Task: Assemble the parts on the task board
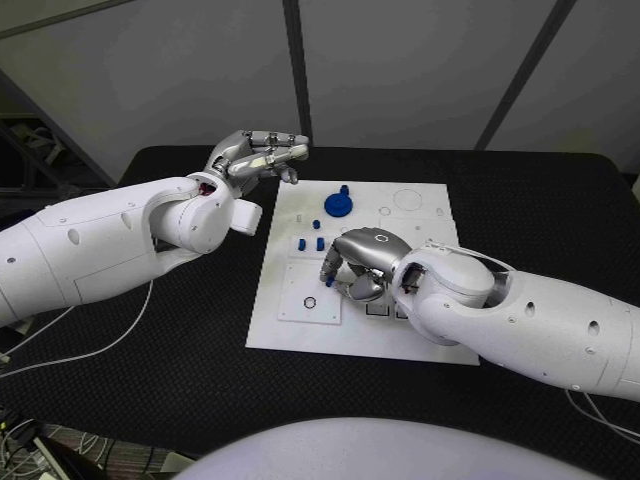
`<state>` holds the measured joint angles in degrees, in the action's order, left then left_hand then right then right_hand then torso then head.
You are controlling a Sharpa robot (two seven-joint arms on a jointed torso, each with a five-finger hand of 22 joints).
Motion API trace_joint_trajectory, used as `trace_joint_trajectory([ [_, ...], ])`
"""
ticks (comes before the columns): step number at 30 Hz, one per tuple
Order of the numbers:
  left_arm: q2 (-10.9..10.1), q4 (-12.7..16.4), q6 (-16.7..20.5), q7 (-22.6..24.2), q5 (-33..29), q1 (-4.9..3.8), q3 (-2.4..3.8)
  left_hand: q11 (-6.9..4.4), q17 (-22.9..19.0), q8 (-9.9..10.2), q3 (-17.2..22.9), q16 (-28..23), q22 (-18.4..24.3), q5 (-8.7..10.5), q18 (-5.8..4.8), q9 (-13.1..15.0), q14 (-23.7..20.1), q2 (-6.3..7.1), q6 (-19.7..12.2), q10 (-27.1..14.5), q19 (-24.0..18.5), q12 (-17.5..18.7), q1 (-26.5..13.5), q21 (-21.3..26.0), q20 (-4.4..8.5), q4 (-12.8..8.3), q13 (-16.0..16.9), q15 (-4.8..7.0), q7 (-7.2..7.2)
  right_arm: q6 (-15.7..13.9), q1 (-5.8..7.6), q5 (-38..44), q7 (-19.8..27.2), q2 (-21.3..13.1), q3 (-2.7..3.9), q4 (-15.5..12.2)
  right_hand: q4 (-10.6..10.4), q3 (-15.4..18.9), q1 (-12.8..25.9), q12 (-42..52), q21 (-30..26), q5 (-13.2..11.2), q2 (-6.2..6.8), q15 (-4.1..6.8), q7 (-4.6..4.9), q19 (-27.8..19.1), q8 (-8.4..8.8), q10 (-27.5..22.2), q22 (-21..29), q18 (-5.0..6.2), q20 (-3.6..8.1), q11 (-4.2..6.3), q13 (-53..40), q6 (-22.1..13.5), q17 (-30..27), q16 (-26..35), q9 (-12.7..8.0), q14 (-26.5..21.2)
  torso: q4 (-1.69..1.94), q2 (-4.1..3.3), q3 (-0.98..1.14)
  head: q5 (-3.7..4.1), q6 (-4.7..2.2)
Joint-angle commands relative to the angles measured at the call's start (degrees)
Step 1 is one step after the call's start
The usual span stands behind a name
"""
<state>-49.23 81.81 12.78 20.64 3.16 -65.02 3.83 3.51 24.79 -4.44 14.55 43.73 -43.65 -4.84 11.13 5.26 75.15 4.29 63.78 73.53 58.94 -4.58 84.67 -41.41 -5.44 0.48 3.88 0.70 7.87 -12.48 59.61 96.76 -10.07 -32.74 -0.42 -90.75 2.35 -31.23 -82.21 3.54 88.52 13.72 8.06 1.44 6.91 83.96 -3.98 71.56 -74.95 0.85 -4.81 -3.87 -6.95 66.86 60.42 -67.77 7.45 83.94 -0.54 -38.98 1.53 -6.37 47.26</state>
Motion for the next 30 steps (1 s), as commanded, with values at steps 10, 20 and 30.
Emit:
trace_joint_trajectory([
  [10, 0.1, 0.0, -1.1, 0.1, -0.2, -0.08, 0.05, 0.34, -0.1, 0.3, 0.3, -0.2, 0.1, 0.12, -0.69, -0.1, 0.0, -0.01, 0.0, 0.0, 0.1, 0.2, -0.5, 0.4, -0.17, 0.1, 0.1, -0.09, 0.09, 2.0, -0.09, 4.1, -2.0, 0.8, -0.18, 0.3, 0.2, -0.4, 0.8, 0.0, -0.5, 0.0, -0.03, 0.12, 0.2, 4.9, 0.27, 0.2, -13.4, -0.28, 0.26, 0.37, 0.0, -0.2, -0.5, -0.1, 0.1, 1.1, 0.0, -0.04, -0.04, 0.01, 0.12],
  [20, 0.1, -0.1, -1.5, -0.2, -0.2, -0.08, 0.05, 0.35, -0.1, 0.3, 0.4, -0.2, 0.1, 0.19, -0.69, -0.1, 0.0, 0.01, 0.0, -0.1, 0.1, 0.2, -0.5, 0.4, -0.17, 0.1, 0.1, -0.09, 0.1, 2.7, -0.1, 5.7, -2.7, 1.1, -0.25, 0.5, 0.7, -0.7, 3.1, -0.1, -2.1, -0.4, 0.93, -0.34, 0.55, 3.9, 0.41, -1.9, -12.1, 0.18, -0.11, -0.11, 0.5, -1.6, -2.3, 0.9, -0.1, 0.6, -0.01, 0.0, -0.03, 0.01, 0.29],
  [30, 0.1, -0.2, -1.8, -0.5, -0.2, -0.08, 0.04, 0.37, -0.1, 0.3, 0.4, -0.3, 0.1, 0.36, -0.69, -0.1, 0.0, 0.07, 0.0, -0.1, 0.1, 0.2, -0.7, 0.5, -0.19, 0.1, 0.1, -0.11, 0.12, 1.0, -0.1, 6.2, -1.8, 0.9, -0.31, 0.4, 1.3, -0.7, 5.5, -0.1, -9.3, -1.1, 3.09, -1.68, 1.56, -0.3, 0.4, -9.3, -6.4, 2.1, -1.28, -1.76, 2.3, -3.6, -8.8, 5.7, -0.5, -1.4, -0.04, 0.04, 0.01, -0.02, 0.29],
])
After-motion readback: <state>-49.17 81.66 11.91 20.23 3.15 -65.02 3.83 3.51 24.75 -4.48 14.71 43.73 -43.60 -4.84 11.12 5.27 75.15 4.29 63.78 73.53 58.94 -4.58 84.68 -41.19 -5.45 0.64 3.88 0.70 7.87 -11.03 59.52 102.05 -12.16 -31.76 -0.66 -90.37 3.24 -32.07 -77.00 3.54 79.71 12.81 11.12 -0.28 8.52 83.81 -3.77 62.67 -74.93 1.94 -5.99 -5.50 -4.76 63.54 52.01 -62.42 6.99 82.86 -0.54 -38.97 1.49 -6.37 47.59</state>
